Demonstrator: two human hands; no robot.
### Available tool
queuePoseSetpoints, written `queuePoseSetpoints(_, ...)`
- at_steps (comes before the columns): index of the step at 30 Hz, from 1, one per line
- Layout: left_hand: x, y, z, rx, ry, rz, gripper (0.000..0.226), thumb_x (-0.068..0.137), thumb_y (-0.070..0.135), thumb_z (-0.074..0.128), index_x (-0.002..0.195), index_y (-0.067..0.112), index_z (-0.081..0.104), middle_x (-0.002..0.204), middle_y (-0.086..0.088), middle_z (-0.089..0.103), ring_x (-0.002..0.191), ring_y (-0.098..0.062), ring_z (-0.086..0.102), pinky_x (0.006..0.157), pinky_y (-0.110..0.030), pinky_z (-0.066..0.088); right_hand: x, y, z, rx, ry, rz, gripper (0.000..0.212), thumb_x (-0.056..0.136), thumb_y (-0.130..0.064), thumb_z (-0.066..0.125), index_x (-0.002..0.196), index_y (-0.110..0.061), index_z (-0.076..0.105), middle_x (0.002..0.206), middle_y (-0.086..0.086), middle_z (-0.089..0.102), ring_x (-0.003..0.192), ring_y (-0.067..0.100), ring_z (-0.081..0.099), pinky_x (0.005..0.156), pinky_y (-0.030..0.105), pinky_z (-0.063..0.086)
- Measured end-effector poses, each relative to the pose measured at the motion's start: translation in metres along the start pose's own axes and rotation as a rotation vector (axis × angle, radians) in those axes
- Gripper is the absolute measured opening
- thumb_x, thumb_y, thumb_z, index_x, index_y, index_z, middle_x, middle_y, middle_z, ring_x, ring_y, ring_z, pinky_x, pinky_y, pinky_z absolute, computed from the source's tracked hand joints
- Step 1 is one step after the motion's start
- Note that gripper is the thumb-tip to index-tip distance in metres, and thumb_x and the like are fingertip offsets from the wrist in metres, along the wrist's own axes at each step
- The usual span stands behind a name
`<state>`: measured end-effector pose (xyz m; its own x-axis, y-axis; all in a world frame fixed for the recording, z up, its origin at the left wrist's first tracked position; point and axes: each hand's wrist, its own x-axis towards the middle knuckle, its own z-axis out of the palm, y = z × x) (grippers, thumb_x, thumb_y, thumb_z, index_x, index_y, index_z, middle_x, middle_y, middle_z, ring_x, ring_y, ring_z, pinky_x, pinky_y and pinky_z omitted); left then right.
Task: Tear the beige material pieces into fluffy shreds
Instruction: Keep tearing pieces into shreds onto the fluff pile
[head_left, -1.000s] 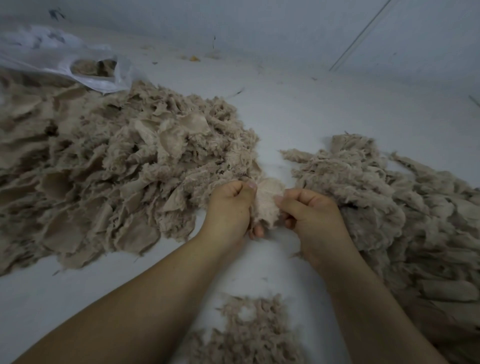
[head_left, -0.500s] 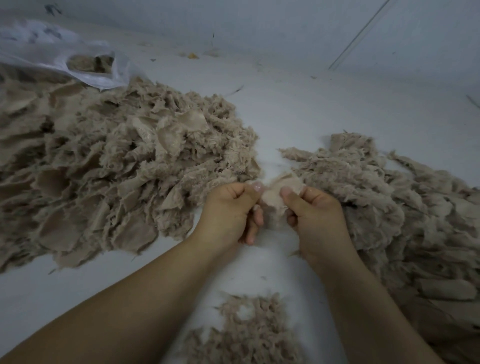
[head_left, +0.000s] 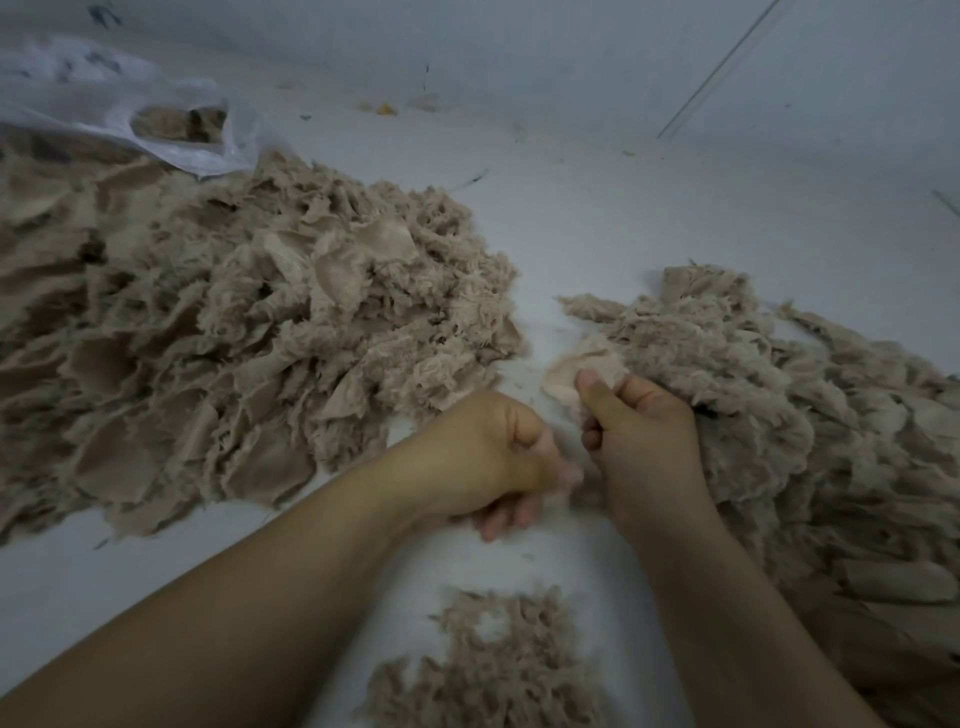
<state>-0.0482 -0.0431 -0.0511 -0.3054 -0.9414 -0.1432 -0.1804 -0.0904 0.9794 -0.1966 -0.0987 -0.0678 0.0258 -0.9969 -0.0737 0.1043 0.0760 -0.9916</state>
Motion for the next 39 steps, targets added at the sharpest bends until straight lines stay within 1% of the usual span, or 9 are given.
queuePoseSetpoints(5, -0.012, 0.013, -0.02, 0.166, -0.519, 0.057, 0.021, 0.079, 0.021, 0.076, 0.094, 0.006, 0.075, 0.098, -0.02, 0.072, 0.084, -0.031, 0.067, 0.073, -0.033, 0.053, -0.003, -0.004, 0.001, -0.032, -0.095, -0.001, 0.05, 0.09, -0.02, 0.073, 0.046, -0.022, 0.049, 0.047, -0.003, 0.042, 0.045, 0.01, 0.034, 0.045, 0.02, 0.034)
queuePoseSetpoints(10, 0.002, 0.0, -0.004, -0.152, 0.245, -0.106, 0.051, 0.078, 0.051, 0.068, 0.077, 0.001, 0.057, 0.059, -0.021, 0.057, 0.042, -0.025, 0.047, 0.041, -0.025, 0.031, -0.002, -0.006, 0.0, 0.036, -0.154, 0.049, 0.046, 0.085, -0.013, 0.076, 0.049, -0.023, 0.049, 0.046, -0.002, 0.044, 0.041, 0.009, 0.038, 0.041, 0.018, 0.033)
queuePoseSetpoints(15, 0.01, 0.0, 0.002, -0.358, 0.421, 0.124, 0.043, 0.1, 0.026, 0.051, 0.06, 0.013, 0.061, 0.042, -0.008, 0.049, 0.032, -0.017, 0.04, 0.037, -0.02, 0.028, -0.001, -0.008, 0.002, 0.014, -0.167, 0.06, 0.037, 0.09, -0.012, 0.069, 0.054, -0.017, 0.061, 0.048, -0.003, 0.05, 0.042, 0.004, 0.04, 0.04, 0.015, 0.035)
queuePoseSetpoints(19, 0.016, 0.005, -0.009, -0.74, 0.718, 0.337, 0.024, 0.093, 0.032, 0.056, 0.086, 0.009, 0.054, 0.067, -0.009, 0.061, 0.049, -0.019, 0.056, 0.044, -0.026, 0.042, 0.007, -0.009, 0.002, 0.235, -0.019, 0.189, 0.044, 0.097, -0.014, 0.057, 0.053, -0.015, 0.064, 0.051, -0.002, 0.045, 0.04, 0.005, 0.032, 0.036, 0.017, 0.026)
queuePoseSetpoints(24, 0.025, -0.007, 0.019, -0.121, 0.554, 0.107, 0.021, 0.092, 0.001, 0.06, 0.08, 0.018, 0.062, 0.076, -0.006, 0.063, 0.04, -0.014, 0.052, 0.038, -0.022, 0.039, -0.001, -0.011, 0.003, 0.287, 0.107, 0.112, 0.047, 0.09, -0.01, 0.054, 0.044, -0.02, 0.056, 0.048, -0.003, 0.035, 0.039, 0.009, 0.025, 0.035, 0.02, 0.023)
queuePoseSetpoints(29, 0.061, 0.008, 0.014, 0.572, 0.44, 0.271, 0.038, 0.087, 0.004, 0.062, 0.124, 0.009, 0.056, 0.12, -0.008, 0.06, 0.07, -0.005, 0.05, 0.073, -0.028, 0.045, -0.002, -0.011, 0.004, 0.327, 0.165, 0.079, 0.036, 0.092, -0.01, 0.053, 0.057, -0.014, 0.049, 0.047, -0.003, 0.032, 0.04, 0.009, 0.024, 0.036, 0.02, 0.022)
queuePoseSetpoints(32, 0.082, 0.018, 0.014, 0.685, 0.381, 0.212, 0.034, 0.087, 0.012, 0.057, 0.122, 0.015, 0.057, 0.118, -0.011, 0.062, 0.099, -0.02, 0.059, 0.085, -0.037, 0.049, -0.002, -0.011, 0.005, 0.334, 0.157, 0.086, 0.035, 0.092, -0.008, 0.054, 0.057, -0.013, 0.052, 0.049, -0.003, 0.035, 0.041, 0.007, 0.027, 0.037, 0.018, 0.024)
queuePoseSetpoints(36, 0.09, 0.014, 0.02, 0.627, 0.459, 0.129, 0.021, 0.078, 0.01, 0.052, 0.065, 0.026, 0.057, 0.073, 0.004, 0.064, 0.076, -0.023, 0.063, 0.068, -0.042, 0.053, 0.0, -0.013, 0.006, 0.31, 0.136, 0.086, 0.03, 0.095, -0.012, 0.057, 0.07, -0.017, 0.073, 0.061, -0.004, 0.063, 0.052, 0.005, 0.052, 0.045, 0.014, 0.037)
queuePoseSetpoints(39, 0.086, 0.004, 0.023, 0.591, 0.478, 0.161, 0.022, 0.076, 0.004, 0.052, 0.067, 0.023, 0.059, 0.07, 0.0, 0.064, 0.071, -0.024, 0.061, 0.061, -0.038, 0.05, 0.003, -0.008, 0.005, 0.34, 0.106, 0.096, 0.019, 0.1, -0.015, 0.052, 0.102, -0.018, 0.071, 0.093, -0.006, 0.076, 0.086, 0.001, 0.072, 0.07, 0.012, 0.052)
